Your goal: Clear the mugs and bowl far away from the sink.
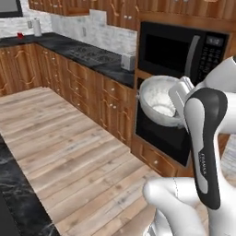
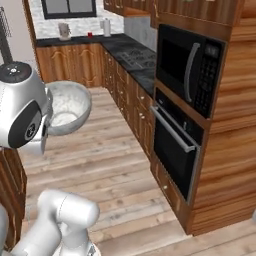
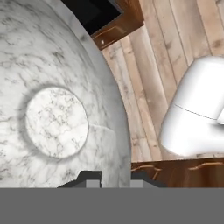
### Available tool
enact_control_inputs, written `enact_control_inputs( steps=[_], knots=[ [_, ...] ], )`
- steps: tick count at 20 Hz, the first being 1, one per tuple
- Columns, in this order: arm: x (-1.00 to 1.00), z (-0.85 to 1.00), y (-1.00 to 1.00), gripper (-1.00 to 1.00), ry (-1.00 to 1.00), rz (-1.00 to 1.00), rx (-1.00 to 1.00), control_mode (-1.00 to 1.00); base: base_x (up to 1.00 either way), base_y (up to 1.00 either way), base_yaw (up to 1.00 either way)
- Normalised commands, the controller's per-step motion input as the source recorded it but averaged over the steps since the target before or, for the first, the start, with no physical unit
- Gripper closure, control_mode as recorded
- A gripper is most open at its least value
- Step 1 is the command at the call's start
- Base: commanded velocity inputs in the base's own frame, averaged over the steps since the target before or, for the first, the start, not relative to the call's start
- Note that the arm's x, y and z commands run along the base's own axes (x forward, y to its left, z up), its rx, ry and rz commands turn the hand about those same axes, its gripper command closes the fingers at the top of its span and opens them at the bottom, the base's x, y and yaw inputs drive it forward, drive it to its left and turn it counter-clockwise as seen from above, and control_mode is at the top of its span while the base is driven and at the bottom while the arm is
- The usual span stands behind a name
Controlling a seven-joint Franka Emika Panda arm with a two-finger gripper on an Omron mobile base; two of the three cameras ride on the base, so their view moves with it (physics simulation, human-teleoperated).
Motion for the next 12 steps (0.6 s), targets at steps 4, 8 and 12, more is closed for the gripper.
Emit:
enact_control_inputs(
  steps=[4,8,12],
  knots=[
    [0.00,0.00,0.00,1.00,0.00,0.00,0.00,1.00,1.00,0.70,-0.28],
    [0.00,0.00,0.00,1.00,0.00,0.00,0.00,1.00,1.00,-0.27,-0.06],
    [0.00,0.00,0.00,1.00,0.00,0.00,0.00,1.00,1.00,-0.51,0.07]
  ],
)
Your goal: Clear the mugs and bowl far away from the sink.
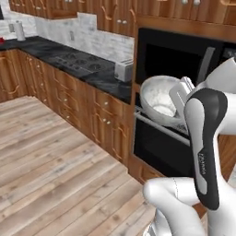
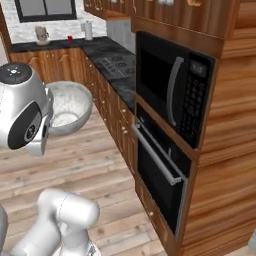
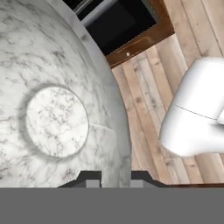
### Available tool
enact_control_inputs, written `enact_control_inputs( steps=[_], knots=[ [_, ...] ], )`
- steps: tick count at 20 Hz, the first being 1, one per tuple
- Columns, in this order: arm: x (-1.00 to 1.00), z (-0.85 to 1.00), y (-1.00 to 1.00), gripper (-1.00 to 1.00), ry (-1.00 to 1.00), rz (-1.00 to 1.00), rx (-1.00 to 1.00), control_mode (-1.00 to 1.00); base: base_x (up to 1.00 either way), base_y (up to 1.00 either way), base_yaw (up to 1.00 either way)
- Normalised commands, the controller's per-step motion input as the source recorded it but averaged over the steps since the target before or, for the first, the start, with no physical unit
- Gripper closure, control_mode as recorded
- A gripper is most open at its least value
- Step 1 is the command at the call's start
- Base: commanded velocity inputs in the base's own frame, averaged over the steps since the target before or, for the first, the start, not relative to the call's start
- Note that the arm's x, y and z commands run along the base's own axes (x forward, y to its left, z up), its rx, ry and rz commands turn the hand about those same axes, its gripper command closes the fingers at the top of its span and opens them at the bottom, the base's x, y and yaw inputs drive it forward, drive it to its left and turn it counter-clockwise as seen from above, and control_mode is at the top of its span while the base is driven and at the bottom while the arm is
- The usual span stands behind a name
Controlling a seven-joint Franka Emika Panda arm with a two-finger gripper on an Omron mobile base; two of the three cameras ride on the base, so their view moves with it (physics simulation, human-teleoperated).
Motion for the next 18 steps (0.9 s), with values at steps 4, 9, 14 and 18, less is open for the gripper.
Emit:
enact_control_inputs(
  steps=[4,9,14,18],
  knots=[
    [0.00,0.00,0.00,1.00,0.00,0.00,0.00,1.00,1.00,0.16,0.19],
    [0.00,0.00,0.00,1.00,0.00,0.00,0.00,1.00,1.00,0.81,0.25],
    [0.00,0.00,0.00,1.00,0.00,0.00,0.00,1.00,1.00,0.21,0.27],
    [0.00,0.00,0.00,1.00,0.00,0.00,0.00,1.00,1.00,0.12,0.29]
  ],
)
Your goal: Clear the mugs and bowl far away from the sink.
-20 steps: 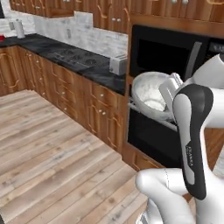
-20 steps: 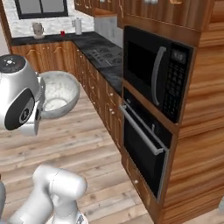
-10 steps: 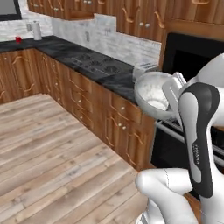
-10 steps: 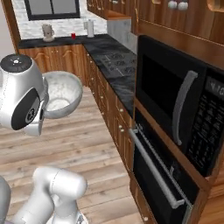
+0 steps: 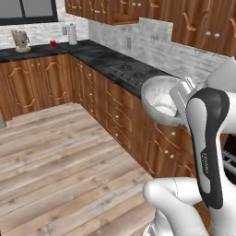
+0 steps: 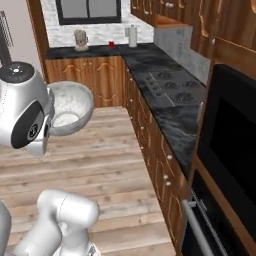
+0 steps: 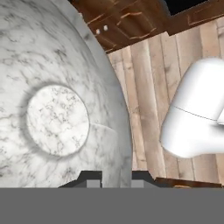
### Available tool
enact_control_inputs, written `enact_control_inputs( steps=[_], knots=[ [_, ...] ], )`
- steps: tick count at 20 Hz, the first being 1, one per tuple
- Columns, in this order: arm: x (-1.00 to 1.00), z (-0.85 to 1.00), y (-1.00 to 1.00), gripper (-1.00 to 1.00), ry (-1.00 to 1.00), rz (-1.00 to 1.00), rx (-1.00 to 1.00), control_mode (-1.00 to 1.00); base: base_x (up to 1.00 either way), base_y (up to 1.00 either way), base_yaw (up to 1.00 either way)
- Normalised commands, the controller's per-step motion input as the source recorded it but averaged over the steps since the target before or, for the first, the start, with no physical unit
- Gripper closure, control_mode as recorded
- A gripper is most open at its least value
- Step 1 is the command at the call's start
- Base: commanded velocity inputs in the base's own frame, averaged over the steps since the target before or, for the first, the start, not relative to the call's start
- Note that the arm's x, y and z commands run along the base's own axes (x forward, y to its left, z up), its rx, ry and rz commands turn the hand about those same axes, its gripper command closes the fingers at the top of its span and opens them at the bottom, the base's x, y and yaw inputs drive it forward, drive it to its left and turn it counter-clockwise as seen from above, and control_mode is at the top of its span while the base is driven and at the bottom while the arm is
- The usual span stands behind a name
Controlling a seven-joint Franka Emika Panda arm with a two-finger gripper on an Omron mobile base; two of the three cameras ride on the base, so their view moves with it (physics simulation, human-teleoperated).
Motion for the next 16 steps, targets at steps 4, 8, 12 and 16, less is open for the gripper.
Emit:
enact_control_inputs(
  steps=[4,8,12,16],
  knots=[
    [0.00,0.00,0.00,1.00,0.00,0.00,0.00,1.00,1.00,0.00,0.33],
    [0.00,0.00,0.00,1.00,0.00,0.00,0.00,1.00,1.00,0.09,0.39],
    [0.00,0.00,0.00,1.00,0.00,0.00,0.00,1.00,1.00,-0.07,0.46],
    [0.00,0.00,0.00,1.00,0.00,0.00,0.00,1.00,1.00,-0.31,0.19]
  ],
)
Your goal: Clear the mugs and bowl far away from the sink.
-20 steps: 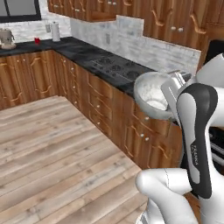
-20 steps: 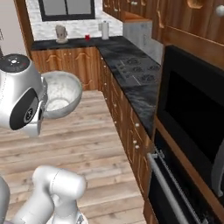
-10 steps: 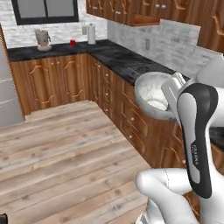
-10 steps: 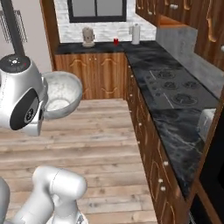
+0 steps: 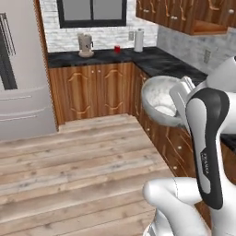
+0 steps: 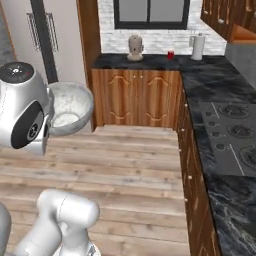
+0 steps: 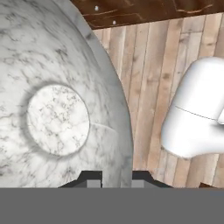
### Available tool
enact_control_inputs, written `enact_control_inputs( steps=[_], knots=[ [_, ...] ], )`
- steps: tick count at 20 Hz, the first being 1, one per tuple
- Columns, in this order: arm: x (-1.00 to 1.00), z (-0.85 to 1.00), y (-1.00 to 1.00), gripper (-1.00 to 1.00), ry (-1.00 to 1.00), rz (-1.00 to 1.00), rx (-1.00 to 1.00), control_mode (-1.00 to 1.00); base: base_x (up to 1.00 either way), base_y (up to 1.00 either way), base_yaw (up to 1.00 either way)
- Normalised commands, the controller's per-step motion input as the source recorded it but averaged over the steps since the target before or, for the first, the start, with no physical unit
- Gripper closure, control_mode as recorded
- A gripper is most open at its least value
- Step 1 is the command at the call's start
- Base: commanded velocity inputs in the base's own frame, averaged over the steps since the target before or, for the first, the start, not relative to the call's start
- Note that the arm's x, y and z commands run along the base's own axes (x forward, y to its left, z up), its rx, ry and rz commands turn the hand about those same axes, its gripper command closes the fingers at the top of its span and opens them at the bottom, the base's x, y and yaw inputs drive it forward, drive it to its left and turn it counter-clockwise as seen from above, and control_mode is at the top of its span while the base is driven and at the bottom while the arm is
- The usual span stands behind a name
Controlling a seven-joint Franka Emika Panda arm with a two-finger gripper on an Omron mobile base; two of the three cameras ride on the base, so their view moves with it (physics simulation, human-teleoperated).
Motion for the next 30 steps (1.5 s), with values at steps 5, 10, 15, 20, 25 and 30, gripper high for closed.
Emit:
enact_control_inputs(
  steps=[5,10,15,20,25,30],
  knots=[
    [0.00,0.00,0.00,1.00,0.00,0.00,0.00,1.00,1.00,-0.09,0.08],
    [0.00,0.00,0.00,1.00,0.00,0.00,0.00,1.00,1.00,-0.08,0.07],
    [0.00,0.00,0.00,1.00,0.00,0.00,0.00,1.00,1.00,-0.33,0.06],
    [0.00,0.00,0.00,1.00,0.00,0.00,0.00,1.00,1.00,-0.41,0.06],
    [0.00,0.00,0.00,1.00,0.00,0.00,0.00,1.00,1.00,-0.51,0.07],
    [0.00,0.00,0.00,1.00,0.00,0.00,0.00,1.00,1.00,-0.54,0.09]
  ],
)
